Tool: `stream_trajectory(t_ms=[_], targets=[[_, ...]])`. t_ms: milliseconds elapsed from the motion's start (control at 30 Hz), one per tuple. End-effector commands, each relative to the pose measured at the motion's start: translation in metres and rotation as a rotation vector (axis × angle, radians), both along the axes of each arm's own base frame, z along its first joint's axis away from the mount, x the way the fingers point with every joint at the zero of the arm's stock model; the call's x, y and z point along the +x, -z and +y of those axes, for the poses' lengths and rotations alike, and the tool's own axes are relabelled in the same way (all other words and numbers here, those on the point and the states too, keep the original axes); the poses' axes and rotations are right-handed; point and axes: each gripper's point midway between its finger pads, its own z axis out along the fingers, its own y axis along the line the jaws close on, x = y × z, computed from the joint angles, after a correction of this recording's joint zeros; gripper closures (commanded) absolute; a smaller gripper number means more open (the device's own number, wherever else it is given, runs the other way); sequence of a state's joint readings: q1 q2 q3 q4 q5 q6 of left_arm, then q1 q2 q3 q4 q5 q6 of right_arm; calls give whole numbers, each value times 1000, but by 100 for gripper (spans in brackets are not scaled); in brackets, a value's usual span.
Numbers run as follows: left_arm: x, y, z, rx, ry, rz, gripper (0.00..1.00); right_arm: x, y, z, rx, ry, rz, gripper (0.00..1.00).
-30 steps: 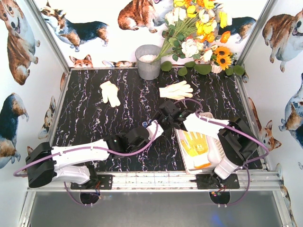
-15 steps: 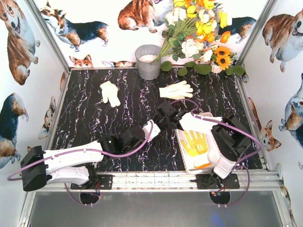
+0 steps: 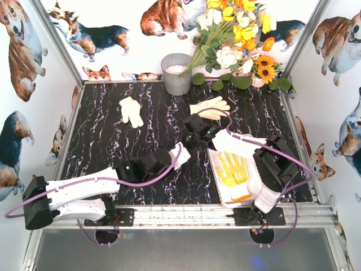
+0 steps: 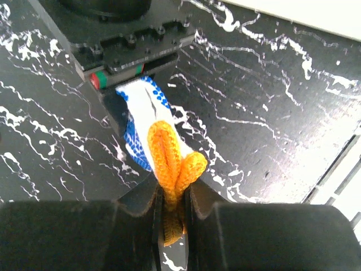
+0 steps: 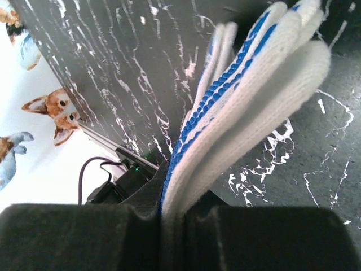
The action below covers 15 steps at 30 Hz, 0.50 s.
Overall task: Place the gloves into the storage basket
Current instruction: Pick up the glove from the center of the board, then place the glove in the bin.
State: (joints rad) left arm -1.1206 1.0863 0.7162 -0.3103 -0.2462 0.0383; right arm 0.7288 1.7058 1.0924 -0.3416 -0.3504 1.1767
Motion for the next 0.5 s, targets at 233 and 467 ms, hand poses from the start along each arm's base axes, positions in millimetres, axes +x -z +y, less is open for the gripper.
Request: stream_trajectory(t_ms=[233, 467], targets=[[19, -73, -71, -138, 60, -14, 100, 25, -65, -55, 19, -142, -228, 100], [53, -103, -119, -185, 39, -89, 100, 36, -75, -129, -41, -129, -249, 100]])
